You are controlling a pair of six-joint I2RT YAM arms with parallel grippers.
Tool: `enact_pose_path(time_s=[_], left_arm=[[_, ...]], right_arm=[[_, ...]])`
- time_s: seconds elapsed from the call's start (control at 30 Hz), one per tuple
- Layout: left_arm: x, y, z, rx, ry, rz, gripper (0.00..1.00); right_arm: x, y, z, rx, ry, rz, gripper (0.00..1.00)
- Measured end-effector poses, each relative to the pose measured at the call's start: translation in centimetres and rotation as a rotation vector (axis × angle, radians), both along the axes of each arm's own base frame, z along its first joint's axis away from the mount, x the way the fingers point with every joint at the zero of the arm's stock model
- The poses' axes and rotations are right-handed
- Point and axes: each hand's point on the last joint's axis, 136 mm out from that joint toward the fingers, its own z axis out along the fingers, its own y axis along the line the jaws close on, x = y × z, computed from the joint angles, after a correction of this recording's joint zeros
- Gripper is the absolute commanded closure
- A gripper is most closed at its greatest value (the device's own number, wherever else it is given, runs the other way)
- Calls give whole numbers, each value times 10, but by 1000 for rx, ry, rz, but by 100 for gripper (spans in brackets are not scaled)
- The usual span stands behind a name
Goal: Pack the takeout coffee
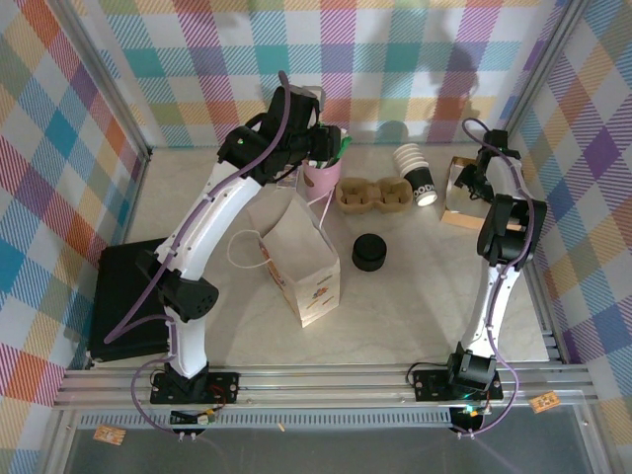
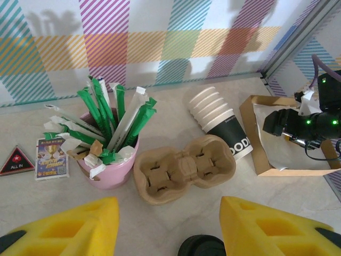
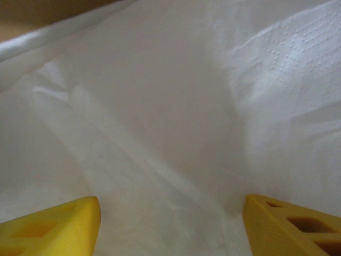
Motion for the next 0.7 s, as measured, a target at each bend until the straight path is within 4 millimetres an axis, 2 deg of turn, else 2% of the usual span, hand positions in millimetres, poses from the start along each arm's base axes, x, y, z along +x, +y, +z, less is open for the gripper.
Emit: enact_pose_path(time_s=[0.1, 0.2, 0.37, 0.47, 0.57, 0.7], left_arm=[[1, 1, -2, 5, 1, 6, 47], [2, 2, -4, 13, 4, 13, 47], [3, 3, -14, 29, 19, 19, 47], [3, 2, -19, 37, 31, 20, 47], [3, 3, -20, 39, 32, 24, 47], [4, 3, -22, 40, 34, 24, 47]], right_arm=[[-4, -1, -6, 8, 21, -3, 50], [-6, -3, -7, 22, 27, -6, 73], [-8, -3, -7, 53, 25, -3, 79], [-8, -1, -6, 59, 26, 0, 77], [-8, -2, 0, 57, 28, 2, 85], [-5, -2, 6, 51, 20, 12, 86]])
